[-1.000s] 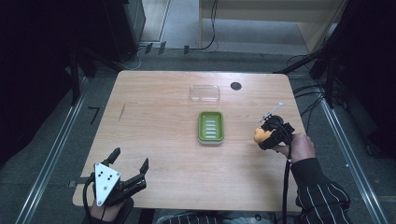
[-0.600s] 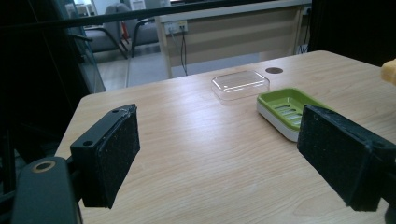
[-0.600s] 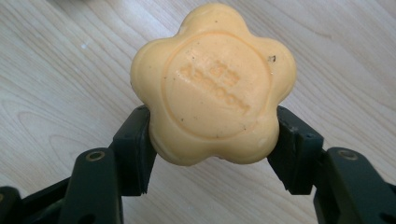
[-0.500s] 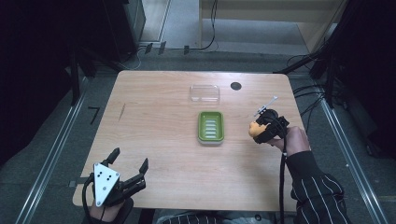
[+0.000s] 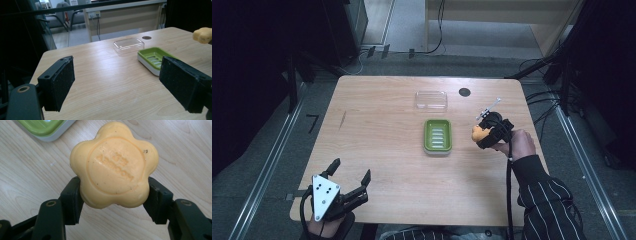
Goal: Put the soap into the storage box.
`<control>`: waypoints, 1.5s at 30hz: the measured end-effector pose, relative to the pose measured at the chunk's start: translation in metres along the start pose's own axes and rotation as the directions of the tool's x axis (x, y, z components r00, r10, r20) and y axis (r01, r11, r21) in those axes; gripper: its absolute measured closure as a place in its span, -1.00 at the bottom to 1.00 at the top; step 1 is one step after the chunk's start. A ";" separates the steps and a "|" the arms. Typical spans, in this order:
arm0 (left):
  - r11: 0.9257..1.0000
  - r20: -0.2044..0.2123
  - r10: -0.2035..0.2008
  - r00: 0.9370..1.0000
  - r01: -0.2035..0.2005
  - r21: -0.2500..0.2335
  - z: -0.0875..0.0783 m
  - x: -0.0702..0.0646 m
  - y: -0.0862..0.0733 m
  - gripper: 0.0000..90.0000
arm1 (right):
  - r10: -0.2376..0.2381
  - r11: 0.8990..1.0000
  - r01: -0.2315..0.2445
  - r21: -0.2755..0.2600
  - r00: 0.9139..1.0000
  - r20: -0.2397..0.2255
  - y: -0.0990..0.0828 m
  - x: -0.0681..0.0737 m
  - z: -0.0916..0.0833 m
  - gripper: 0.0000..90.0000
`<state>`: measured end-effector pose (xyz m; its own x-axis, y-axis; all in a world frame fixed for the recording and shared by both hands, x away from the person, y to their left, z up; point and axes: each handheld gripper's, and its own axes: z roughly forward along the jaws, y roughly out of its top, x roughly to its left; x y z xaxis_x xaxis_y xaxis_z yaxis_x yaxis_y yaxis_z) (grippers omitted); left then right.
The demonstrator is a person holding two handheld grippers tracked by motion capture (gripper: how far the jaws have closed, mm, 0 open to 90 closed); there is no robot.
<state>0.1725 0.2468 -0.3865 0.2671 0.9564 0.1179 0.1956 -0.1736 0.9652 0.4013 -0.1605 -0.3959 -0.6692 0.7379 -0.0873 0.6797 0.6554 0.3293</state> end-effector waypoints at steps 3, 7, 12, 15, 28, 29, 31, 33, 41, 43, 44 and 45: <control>1.000 -0.001 0.000 1.000 0.000 0.001 0.000 0.000 0.000 -0.70 | -0.009 1.000 0.009 -0.010 1.000 -0.001 0.004 0.001 0.001 -0.11; 1.000 0.000 0.002 1.000 -0.002 0.002 0.000 0.000 0.000 -0.70 | -0.009 1.000 0.008 -0.017 1.000 -0.009 0.009 0.001 0.002 -0.11; 1.000 -0.002 -0.003 1.000 0.003 0.001 0.000 0.000 0.000 -0.70 | -0.020 1.000 0.020 -0.024 1.000 -0.003 0.015 0.001 0.004 -0.11; 1.000 -0.001 0.000 1.000 0.000 0.001 0.000 0.000 0.000 -0.70 | -0.029 0.999 0.029 -0.042 1.000 -0.001 0.019 0.003 0.005 -0.11; 1.000 -0.003 0.004 1.000 -0.004 0.004 -0.001 0.001 0.000 -0.70 | -0.059 0.995 0.059 -0.080 0.998 0.002 0.033 0.012 0.007 -0.11; 1.000 -0.005 0.000 1.000 0.000 0.003 -0.001 0.001 0.000 -0.70 | -0.060 0.995 0.059 -0.085 0.998 0.000 0.034 0.013 0.007 -0.11; 1.000 -0.006 -0.003 1.000 0.003 0.001 -0.002 0.001 0.000 -0.70 | -0.060 0.994 0.060 -0.091 0.998 0.000 0.036 0.014 0.007 -0.11; 1.000 -0.008 -0.004 1.000 0.004 0.000 -0.002 0.001 -0.001 -0.70 | -0.063 0.994 0.063 -0.092 0.998 0.001 0.038 0.015 0.007 -0.11; 1.000 -0.015 -0.006 1.000 0.006 0.002 -0.005 0.002 -0.001 -0.70 | -0.080 0.991 0.080 -0.109 0.997 0.004 0.046 0.019 0.008 -0.11; 1.000 -0.021 -0.007 1.000 0.007 0.004 -0.006 0.002 -0.002 -0.70 | -0.081 0.990 0.081 -0.113 0.997 0.001 0.048 0.021 0.009 -0.11; 1.000 -0.022 -0.008 1.000 0.008 0.002 -0.006 0.003 -0.002 -0.70 | -0.087 0.989 0.087 -0.116 0.996 0.004 0.049 0.022 0.009 -0.11; 1.000 -0.022 -0.008 1.000 0.008 0.001 -0.006 0.003 -0.002 -0.70 | -0.090 0.989 0.090 -0.120 0.996 -0.001 0.051 0.023 0.009 -0.11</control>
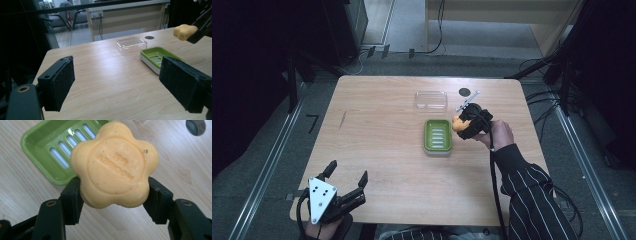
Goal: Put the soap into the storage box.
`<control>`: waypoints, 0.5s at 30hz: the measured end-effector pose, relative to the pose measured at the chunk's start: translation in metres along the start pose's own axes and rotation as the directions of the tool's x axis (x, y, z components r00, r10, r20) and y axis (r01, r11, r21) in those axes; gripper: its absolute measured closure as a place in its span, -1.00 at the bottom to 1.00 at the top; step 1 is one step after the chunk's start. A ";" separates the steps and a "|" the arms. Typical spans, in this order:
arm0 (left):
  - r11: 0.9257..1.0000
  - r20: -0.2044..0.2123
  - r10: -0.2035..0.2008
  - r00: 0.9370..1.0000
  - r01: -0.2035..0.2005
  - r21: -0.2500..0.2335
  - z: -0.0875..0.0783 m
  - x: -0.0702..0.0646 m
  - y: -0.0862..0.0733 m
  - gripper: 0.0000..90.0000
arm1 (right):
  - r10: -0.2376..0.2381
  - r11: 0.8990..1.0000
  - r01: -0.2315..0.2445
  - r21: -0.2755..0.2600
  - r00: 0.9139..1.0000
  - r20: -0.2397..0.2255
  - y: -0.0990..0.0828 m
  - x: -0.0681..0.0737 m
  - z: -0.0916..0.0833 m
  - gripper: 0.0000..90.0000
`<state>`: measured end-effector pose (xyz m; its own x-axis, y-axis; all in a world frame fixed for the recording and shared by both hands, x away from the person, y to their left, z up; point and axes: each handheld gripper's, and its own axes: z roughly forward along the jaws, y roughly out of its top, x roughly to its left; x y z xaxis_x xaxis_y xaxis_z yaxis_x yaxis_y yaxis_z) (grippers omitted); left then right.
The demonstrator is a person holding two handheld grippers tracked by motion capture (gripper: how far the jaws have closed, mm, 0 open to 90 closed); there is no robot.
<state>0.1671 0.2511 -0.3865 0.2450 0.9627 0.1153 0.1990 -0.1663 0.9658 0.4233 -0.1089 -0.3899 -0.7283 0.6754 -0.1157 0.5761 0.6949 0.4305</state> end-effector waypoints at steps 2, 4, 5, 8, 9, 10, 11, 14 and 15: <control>1.000 -0.004 -0.002 1.000 0.002 0.001 -0.001 0.000 0.000 -0.70 | -0.002 1.000 0.002 0.000 1.000 -0.004 0.003 0.002 0.000 -0.11; 1.000 -0.005 -0.003 1.000 0.003 0.000 -0.001 0.001 0.000 -0.70 | -0.008 1.000 0.008 -0.006 1.000 -0.004 0.005 0.004 0.002 -0.11; 1.000 -0.007 -0.002 1.000 0.002 0.001 -0.001 0.001 0.000 -0.70 | -0.013 1.000 0.013 -0.006 1.000 -0.007 0.006 0.004 0.002 -0.11; 1.000 -0.007 -0.001 1.000 0.001 0.003 -0.002 0.001 -0.001 -0.70 | -0.019 1.000 0.019 -0.011 1.000 -0.012 0.010 0.007 0.004 -0.11; 1.000 -0.008 -0.001 1.000 0.001 0.002 -0.002 0.001 -0.001 -0.70 | -0.022 1.000 0.022 -0.008 1.000 -0.014 0.011 0.007 0.005 -0.11; 1.000 -0.008 -0.001 1.000 0.001 0.002 -0.002 0.001 -0.001 -0.70 | -0.026 1.000 0.026 -0.012 1.000 -0.013 0.012 0.008 0.006 -0.11; 1.000 -0.008 0.000 1.000 0.000 0.003 -0.002 0.001 -0.001 -0.70 | -0.028 1.000 0.028 -0.010 0.999 -0.016 0.013 0.009 0.006 -0.11; 1.000 -0.010 -0.004 1.000 0.004 0.002 -0.003 0.002 -0.001 -0.70 | -0.032 0.999 0.032 -0.011 0.999 -0.021 0.016 0.012 0.009 -0.11; 1.000 -0.010 -0.004 1.000 0.004 0.002 -0.003 0.002 -0.001 -0.70 | -0.042 0.999 0.042 -0.011 0.999 -0.022 0.017 0.013 0.010 -0.11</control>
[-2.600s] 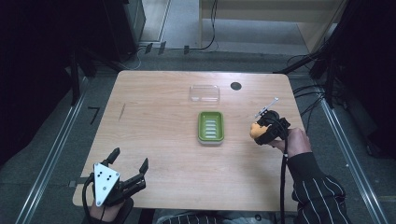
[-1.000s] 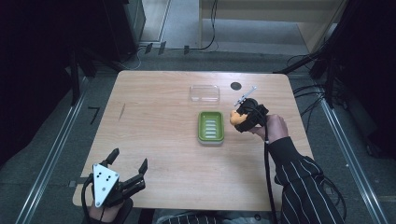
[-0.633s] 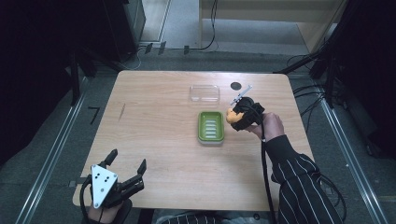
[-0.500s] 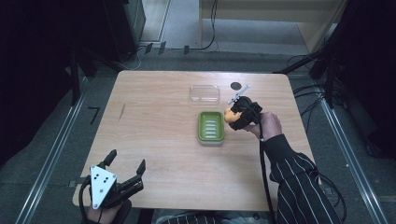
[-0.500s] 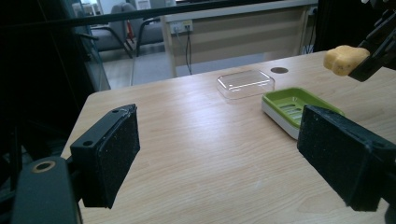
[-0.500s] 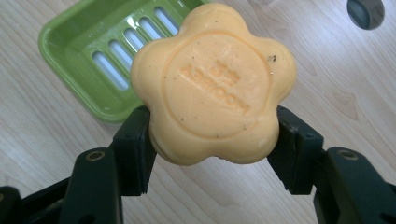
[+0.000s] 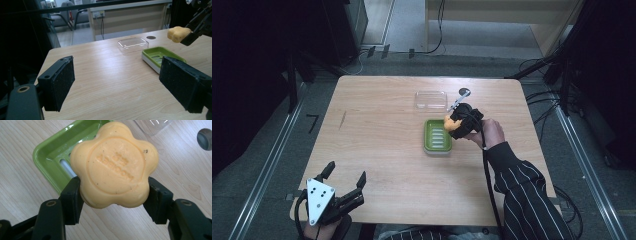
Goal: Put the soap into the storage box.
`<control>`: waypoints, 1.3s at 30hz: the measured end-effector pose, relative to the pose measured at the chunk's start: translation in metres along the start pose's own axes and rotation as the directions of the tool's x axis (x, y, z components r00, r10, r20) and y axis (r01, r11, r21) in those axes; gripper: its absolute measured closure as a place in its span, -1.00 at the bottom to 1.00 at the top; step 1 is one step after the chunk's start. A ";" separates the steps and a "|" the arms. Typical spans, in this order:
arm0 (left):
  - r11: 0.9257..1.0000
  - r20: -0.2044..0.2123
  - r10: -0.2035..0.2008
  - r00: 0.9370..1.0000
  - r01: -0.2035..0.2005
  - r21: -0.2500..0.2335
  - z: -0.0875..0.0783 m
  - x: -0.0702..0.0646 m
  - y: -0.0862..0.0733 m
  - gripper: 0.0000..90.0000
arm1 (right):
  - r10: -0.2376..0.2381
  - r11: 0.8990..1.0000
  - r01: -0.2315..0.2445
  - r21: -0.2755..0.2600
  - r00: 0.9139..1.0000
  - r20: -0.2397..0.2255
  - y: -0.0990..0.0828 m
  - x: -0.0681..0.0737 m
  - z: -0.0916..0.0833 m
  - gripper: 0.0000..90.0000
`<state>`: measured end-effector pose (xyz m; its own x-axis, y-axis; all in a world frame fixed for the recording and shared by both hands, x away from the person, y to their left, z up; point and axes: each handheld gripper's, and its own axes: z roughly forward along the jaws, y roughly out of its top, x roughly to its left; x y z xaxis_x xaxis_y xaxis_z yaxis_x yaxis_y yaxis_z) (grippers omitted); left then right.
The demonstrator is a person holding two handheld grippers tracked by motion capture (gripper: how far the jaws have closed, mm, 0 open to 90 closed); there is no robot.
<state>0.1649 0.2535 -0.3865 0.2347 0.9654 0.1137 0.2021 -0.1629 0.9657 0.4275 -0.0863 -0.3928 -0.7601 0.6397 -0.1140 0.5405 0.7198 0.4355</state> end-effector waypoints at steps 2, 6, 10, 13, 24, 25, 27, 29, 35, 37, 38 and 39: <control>1.000 0.001 0.001 1.000 -0.001 0.000 0.000 0.000 0.000 -0.70 | -0.003 1.000 0.003 -0.004 1.000 -0.008 0.002 0.002 0.002 -0.11; 1.000 0.001 -0.001 1.000 0.001 -0.001 0.000 0.000 0.000 -0.70 | -0.012 1.000 0.012 0.001 1.000 -0.014 0.007 0.006 0.006 -0.11; 1.000 0.002 0.001 1.000 -0.001 -0.001 0.000 0.000 0.000 -0.70 | -0.021 1.000 0.021 0.008 1.000 -0.023 0.010 0.008 0.009 -0.11; 1.000 0.003 0.004 1.000 -0.004 -0.001 0.000 0.000 0.000 -0.70 | -0.021 1.000 0.022 0.013 0.999 -0.031 0.012 0.010 0.012 -0.11; 1.000 0.003 0.004 1.000 -0.004 0.002 0.000 0.000 0.000 -0.70 | -0.034 0.999 0.036 0.035 0.998 -0.052 0.020 0.015 0.024 -0.11; 1.000 0.003 0.004 1.000 -0.004 0.002 0.000 0.000 0.000 -0.70 | -0.036 0.999 0.038 0.033 0.998 -0.054 0.021 0.015 0.025 -0.11; 1.000 0.001 -0.001 1.000 0.001 0.000 -0.001 0.001 -0.001 -0.70 | -0.040 0.998 0.043 0.044 0.998 -0.053 0.022 0.016 0.027 -0.11; 1.000 -0.001 -0.006 1.000 0.006 0.000 -0.001 0.001 -0.001 -0.70 | -0.037 0.998 0.040 0.045 0.998 -0.055 0.023 0.017 0.029 -0.11; 1.000 0.001 0.000 1.000 0.000 0.002 -0.001 0.001 0.000 -0.70 | -0.040 0.998 0.043 0.054 0.998 -0.058 0.026 0.017 0.036 -0.11; 1.000 0.001 -0.002 1.000 0.002 0.002 -0.001 0.001 0.000 -0.70 | -0.035 0.997 0.039 0.067 0.998 -0.061 0.027 0.017 0.038 -0.11; 1.000 0.001 -0.002 1.000 0.002 0.003 -0.001 0.001 0.000 -0.70 | -0.032 0.997 0.036 0.066 0.998 -0.060 0.027 0.016 0.039 -0.11; 1.000 0.001 -0.002 1.000 0.002 0.002 -0.001 0.001 0.000 -0.70 | -0.042 0.997 0.046 0.066 0.997 -0.065 0.027 0.016 0.040 -0.11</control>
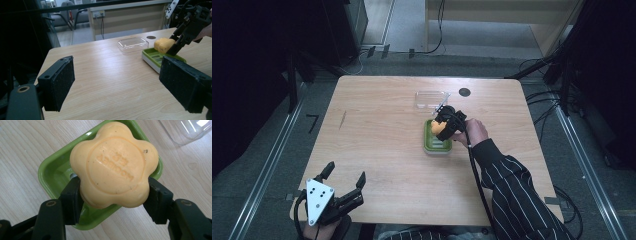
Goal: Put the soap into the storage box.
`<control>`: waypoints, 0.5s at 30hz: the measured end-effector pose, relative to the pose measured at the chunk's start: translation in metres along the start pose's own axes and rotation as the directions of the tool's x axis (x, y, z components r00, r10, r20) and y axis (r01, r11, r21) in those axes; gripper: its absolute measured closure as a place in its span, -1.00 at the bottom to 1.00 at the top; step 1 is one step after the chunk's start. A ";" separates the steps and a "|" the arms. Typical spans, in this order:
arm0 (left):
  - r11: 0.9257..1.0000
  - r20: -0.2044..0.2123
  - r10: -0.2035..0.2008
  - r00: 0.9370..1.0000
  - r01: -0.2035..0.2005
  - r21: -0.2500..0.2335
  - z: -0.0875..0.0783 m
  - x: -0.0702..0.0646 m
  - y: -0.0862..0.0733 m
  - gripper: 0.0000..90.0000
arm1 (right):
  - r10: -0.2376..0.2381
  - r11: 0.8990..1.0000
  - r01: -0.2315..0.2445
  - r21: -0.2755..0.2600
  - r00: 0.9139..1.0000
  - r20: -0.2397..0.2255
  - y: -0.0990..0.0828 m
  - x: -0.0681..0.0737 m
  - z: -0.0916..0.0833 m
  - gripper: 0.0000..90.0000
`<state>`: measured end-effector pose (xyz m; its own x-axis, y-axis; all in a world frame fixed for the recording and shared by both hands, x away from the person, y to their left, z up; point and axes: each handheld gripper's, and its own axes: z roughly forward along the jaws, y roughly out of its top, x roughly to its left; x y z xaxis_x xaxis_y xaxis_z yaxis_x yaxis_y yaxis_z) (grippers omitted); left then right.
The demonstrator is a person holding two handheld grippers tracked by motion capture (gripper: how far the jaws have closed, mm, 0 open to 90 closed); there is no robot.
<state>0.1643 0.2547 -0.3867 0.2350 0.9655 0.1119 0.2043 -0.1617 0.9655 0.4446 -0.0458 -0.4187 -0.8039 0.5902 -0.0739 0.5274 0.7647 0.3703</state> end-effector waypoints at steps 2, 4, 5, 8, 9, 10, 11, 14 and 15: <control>1.000 0.001 0.000 1.000 0.000 -0.001 0.000 0.000 0.000 -0.70 | 0.007 1.000 -0.007 0.005 1.000 0.000 0.001 0.001 0.002 -0.11; 1.000 0.001 0.000 1.000 0.000 -0.002 0.000 0.000 0.000 -0.70 | 0.004 1.000 -0.004 0.007 1.000 -0.001 0.001 0.001 0.003 -0.11; 1.000 0.000 -0.003 1.000 0.003 -0.002 0.000 0.000 0.000 -0.70 | 0.000 1.000 0.000 0.009 1.000 0.001 0.001 0.001 0.004 -0.11; 1.000 0.000 -0.002 1.000 0.002 -0.002 0.000 0.000 0.000 -0.70 | 0.001 1.000 -0.001 0.008 1.000 -0.001 0.002 0.002 0.006 -0.11; 1.000 0.000 0.000 1.000 0.000 -0.001 0.000 0.000 0.000 -0.70 | -0.004 1.000 0.004 0.013 1.000 -0.001 0.003 0.002 0.006 -0.11; 1.000 0.001 0.000 1.000 0.000 -0.003 0.000 0.000 0.000 -0.70 | -0.003 1.000 0.003 0.014 1.000 -0.001 0.003 0.002 0.007 -0.11; 1.000 0.001 -0.001 1.000 0.001 -0.003 0.000 0.000 0.000 -0.70 | -0.001 1.000 0.001 0.015 1.000 -0.003 0.004 0.003 0.008 -0.11; 1.000 0.001 -0.004 1.000 0.004 -0.005 0.000 0.000 0.000 -0.70 | -0.006 1.000 0.006 0.027 1.000 -0.007 0.006 0.004 0.013 -0.11; 1.000 0.001 -0.003 1.000 0.003 -0.005 0.000 0.000 0.000 -0.70 | -0.012 0.999 0.012 0.029 1.000 -0.005 0.006 0.004 0.015 -0.11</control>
<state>0.1641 0.2549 -0.3867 0.2351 0.9659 0.1085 0.2007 -0.1575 0.9669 0.4490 -0.0350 -0.4301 -0.8114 0.5798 -0.0737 0.5256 0.7790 0.3419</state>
